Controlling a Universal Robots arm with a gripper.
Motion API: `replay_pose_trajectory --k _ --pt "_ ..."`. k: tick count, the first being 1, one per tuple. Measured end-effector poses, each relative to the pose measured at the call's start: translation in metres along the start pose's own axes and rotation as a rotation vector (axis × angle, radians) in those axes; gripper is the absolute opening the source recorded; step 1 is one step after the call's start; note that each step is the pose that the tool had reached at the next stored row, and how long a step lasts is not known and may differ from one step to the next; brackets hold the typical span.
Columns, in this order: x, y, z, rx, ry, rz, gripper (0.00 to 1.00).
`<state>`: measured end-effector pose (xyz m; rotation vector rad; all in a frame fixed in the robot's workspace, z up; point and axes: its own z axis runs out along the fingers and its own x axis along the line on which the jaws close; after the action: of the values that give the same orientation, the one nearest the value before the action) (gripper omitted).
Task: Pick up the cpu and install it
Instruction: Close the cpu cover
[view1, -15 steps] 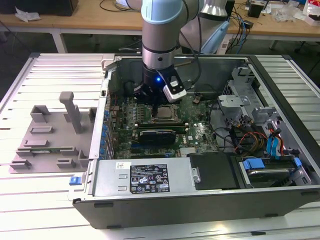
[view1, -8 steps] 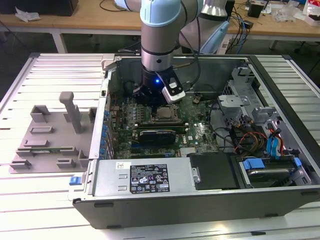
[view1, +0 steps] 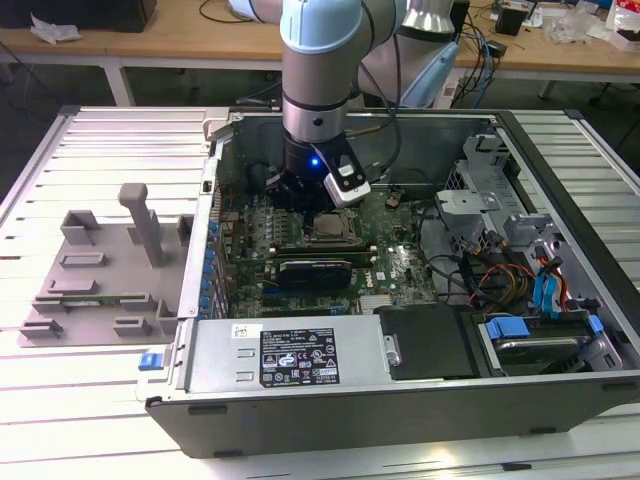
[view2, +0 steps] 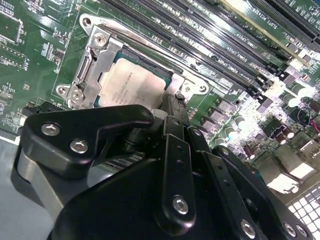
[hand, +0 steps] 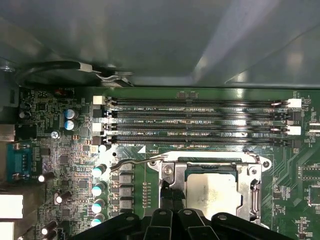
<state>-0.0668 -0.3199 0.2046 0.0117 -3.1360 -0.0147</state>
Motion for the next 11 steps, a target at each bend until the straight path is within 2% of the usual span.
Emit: replay_pose_trajectory --k 5,6,7,9,11 --pt "0.0002 -0.0002 -0.0137 0.0021 0.0011 0.000 0.11" --pt "0.0003 -0.0001 -0.0220 0.0020 0.0011 0.000 0.11" --pt "0.0003 0.0000 -0.0264 0.0021 0.0011 0.000 0.11" --pt "0.0003 0.0000 -0.0297 0.0021 0.0011 0.000 0.11" --pt "0.0003 0.0000 -0.0297 0.0021 0.0010 0.000 0.11"
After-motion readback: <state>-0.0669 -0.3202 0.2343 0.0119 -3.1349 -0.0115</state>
